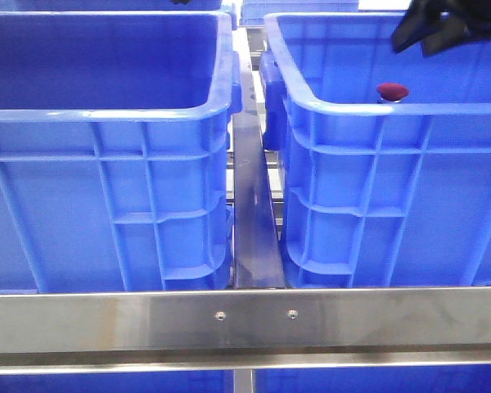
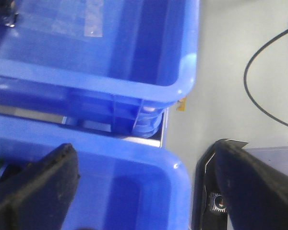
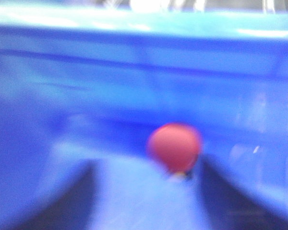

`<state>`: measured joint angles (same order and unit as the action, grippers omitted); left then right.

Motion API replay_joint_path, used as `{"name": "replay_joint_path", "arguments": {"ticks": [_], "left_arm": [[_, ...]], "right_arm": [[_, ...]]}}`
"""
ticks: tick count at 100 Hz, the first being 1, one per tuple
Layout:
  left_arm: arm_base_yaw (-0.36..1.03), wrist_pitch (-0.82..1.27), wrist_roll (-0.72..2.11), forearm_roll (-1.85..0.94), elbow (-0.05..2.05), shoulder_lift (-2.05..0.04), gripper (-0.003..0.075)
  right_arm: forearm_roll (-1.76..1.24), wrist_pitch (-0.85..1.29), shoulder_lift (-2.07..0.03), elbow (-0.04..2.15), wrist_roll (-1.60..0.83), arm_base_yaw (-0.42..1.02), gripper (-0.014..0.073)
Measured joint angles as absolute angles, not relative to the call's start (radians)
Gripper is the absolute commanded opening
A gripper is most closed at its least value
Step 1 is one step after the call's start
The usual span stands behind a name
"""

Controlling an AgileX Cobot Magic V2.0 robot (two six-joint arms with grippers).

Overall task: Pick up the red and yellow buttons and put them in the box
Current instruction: 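Lower the red button into the empty crate with the right gripper and release, then lower the left gripper into the button crate and grasp a yellow button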

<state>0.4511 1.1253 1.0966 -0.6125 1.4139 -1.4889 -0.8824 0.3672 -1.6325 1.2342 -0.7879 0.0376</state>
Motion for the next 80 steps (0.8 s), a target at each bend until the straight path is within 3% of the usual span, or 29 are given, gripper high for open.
{"name": "replay_joint_path", "arguments": {"ticks": [10, 40, 80], "left_arm": [[0.447, 1.125, 1.089, -0.608, 1.414, -1.489, 0.0545], [0.446, 1.104, 0.865, -0.482, 1.414, -1.489, 0.0545], [0.446, 1.018, 0.069, 0.0, 1.414, -1.489, 0.0545]], "right_arm": [[-0.91, 0.4, -1.546, 1.19, -0.788, 0.038, -0.0074], [-0.991, 0.528, -1.303, 1.071, -0.788, 0.038, -0.0066], [-0.996, 0.634, -1.161, 0.998, -0.785, 0.038, -0.0066]]}}
